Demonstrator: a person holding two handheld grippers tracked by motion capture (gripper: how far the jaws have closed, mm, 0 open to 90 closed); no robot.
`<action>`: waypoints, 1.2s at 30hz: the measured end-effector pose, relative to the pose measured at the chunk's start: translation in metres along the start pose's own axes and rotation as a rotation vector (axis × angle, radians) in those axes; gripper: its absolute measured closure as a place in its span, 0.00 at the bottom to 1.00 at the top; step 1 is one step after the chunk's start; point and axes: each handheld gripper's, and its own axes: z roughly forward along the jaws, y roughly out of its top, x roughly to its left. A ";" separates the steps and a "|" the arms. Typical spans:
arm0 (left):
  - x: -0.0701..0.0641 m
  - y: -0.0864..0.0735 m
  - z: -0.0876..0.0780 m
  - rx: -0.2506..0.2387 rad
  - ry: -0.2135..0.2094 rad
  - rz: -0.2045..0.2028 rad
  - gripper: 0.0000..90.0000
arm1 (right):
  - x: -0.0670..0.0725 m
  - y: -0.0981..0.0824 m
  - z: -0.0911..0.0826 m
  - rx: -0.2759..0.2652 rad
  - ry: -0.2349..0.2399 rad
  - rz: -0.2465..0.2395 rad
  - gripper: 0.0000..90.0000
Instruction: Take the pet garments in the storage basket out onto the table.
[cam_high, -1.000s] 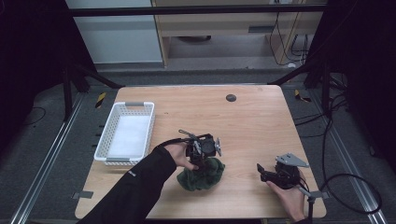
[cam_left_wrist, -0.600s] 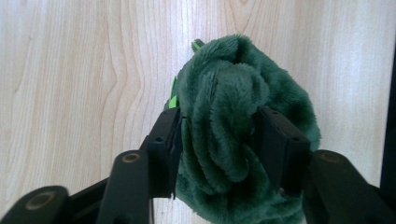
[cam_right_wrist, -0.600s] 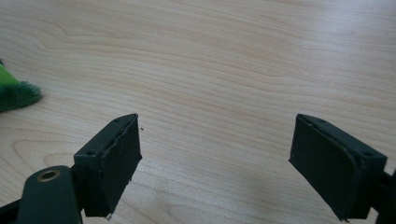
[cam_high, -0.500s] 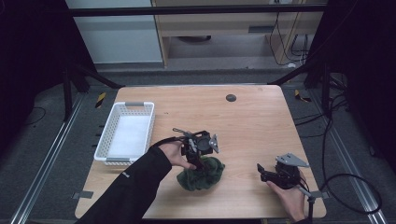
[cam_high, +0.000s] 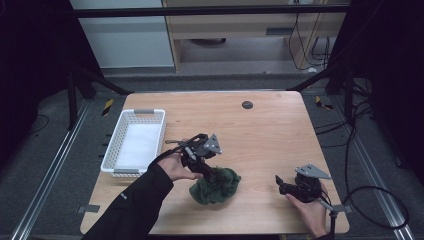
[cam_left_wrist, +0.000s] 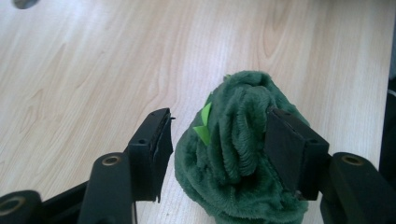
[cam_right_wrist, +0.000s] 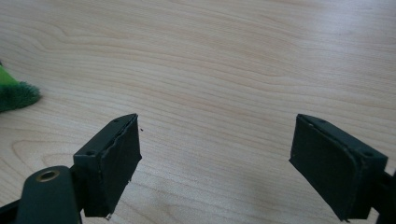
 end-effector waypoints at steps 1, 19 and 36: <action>0.000 -0.006 -0.003 -0.027 0.019 -0.027 0.45 | 0.000 0.000 0.000 0.002 -0.001 0.001 0.18; -0.009 -0.086 -0.018 -0.212 0.183 -0.311 0.44 | 0.000 0.000 0.001 0.004 0.000 -0.001 0.17; -0.025 -0.149 -0.026 -0.318 0.315 -0.502 0.42 | 0.001 0.000 0.001 0.004 0.001 0.001 0.17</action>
